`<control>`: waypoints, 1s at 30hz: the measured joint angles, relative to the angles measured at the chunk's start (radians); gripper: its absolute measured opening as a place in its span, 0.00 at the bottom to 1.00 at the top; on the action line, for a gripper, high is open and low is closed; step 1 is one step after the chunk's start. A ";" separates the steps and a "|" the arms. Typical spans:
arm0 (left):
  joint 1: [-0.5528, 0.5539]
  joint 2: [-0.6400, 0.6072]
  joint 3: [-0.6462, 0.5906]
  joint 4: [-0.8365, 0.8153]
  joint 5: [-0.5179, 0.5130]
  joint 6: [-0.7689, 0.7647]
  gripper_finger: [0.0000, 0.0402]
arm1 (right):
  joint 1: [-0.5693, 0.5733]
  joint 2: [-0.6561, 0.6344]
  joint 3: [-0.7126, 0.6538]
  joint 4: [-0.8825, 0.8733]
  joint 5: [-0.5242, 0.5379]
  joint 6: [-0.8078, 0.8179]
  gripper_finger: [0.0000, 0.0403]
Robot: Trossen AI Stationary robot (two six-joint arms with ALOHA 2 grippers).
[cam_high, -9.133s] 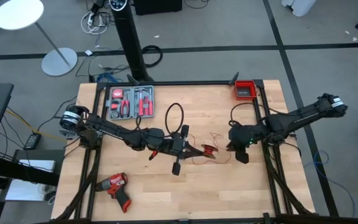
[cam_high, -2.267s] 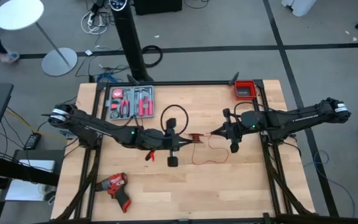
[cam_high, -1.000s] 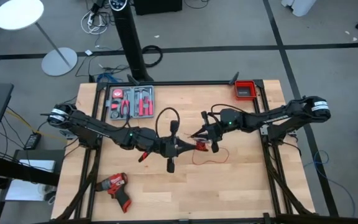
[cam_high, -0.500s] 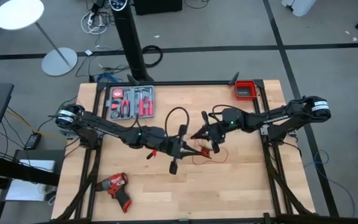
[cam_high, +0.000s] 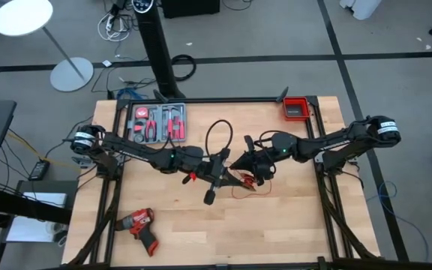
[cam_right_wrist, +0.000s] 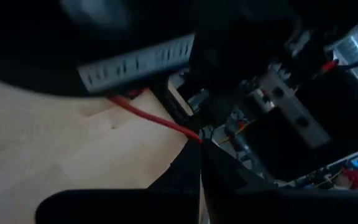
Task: Coil cords
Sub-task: Coil the red wire on the black spool
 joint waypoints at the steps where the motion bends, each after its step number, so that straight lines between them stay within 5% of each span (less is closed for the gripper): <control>1: 0.001 0.000 0.000 -0.009 0.001 -0.016 0.00 | 0.002 -0.007 0.000 -0.003 0.000 -0.002 0.02; 11: 0.001 0.000 0.000 -0.009 0.048 0.035 0.00 | 0.025 -0.023 0.000 -0.070 -0.009 0.048 0.26; 15: 0.001 0.000 0.000 -0.003 0.069 0.059 0.00 | 0.032 -0.080 0.000 -0.157 0.145 0.055 0.32; 21: 0.001 0.000 0.000 0.015 0.074 0.086 0.00 | 0.034 -0.203 0.000 -0.443 0.187 0.135 0.34; 27: 0.001 0.000 0.000 0.031 0.081 0.134 0.00 | 0.081 -0.363 0.000 -0.635 0.465 0.260 0.33; 30: 0.007 0.000 0.000 0.027 0.084 0.141 0.00 | 0.129 -0.464 0.000 -0.654 0.466 0.318 0.32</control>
